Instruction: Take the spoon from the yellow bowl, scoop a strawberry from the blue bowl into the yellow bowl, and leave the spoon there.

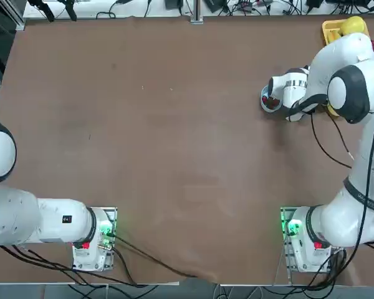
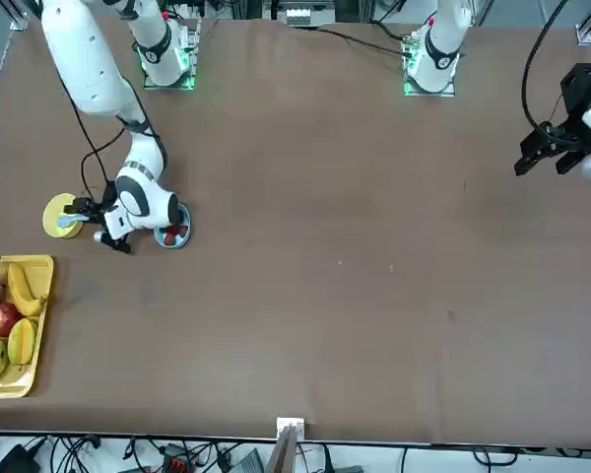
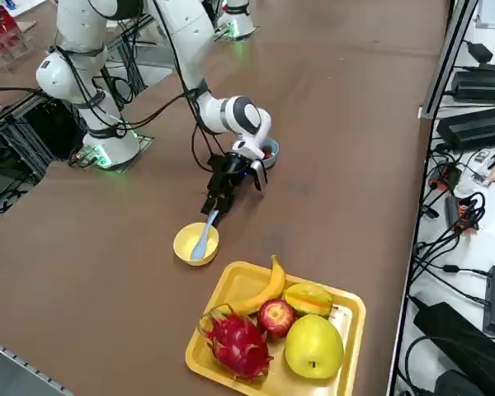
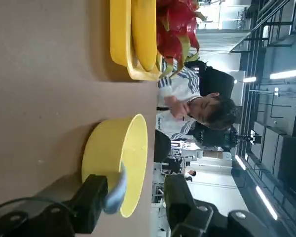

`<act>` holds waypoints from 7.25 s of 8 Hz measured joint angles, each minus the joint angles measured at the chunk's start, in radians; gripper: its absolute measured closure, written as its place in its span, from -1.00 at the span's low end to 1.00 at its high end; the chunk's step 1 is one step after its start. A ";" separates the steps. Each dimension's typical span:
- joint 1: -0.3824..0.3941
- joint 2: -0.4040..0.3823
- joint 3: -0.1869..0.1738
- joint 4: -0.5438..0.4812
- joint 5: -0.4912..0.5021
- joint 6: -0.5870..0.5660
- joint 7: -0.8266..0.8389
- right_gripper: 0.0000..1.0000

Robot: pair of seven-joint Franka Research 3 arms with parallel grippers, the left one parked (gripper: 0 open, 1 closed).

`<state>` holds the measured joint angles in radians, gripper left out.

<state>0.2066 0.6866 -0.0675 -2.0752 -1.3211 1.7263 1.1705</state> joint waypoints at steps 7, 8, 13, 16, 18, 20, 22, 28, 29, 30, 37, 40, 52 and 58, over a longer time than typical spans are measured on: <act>0.002 0.014 0.000 0.013 0.000 -0.025 0.002 -0.37; 0.002 0.014 0.000 0.013 0.000 -0.026 0.002 -0.37; 0.002 0.015 0.000 0.013 0.000 -0.027 0.002 -0.22; 0.002 0.015 0.000 0.014 0.000 -0.028 0.003 -0.11; 0.002 0.015 0.000 0.020 0.000 -0.031 0.020 -0.07; 0.002 0.015 0.000 0.027 0.000 -0.034 0.029 -0.04; 0.002 0.015 0.000 0.028 0.000 -0.035 0.038 0.01; 0.002 0.015 0.000 0.031 0.000 -0.036 0.053 0.31; 0.002 0.015 0.000 0.032 0.000 -0.036 0.053 0.33; 0.002 0.015 0.000 0.032 0.000 -0.036 0.054 0.44; 0.002 0.015 0.000 0.033 0.000 -0.036 0.064 0.76; 0.004 0.014 0.002 0.053 0.012 -0.036 0.068 0.76; 0.131 -0.248 0.025 0.235 0.466 -0.126 -0.391 0.76; 0.144 -0.383 0.024 0.384 1.112 -0.084 -0.536 0.76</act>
<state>0.3501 0.3034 -0.0431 -1.6907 -0.2090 1.6421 0.6343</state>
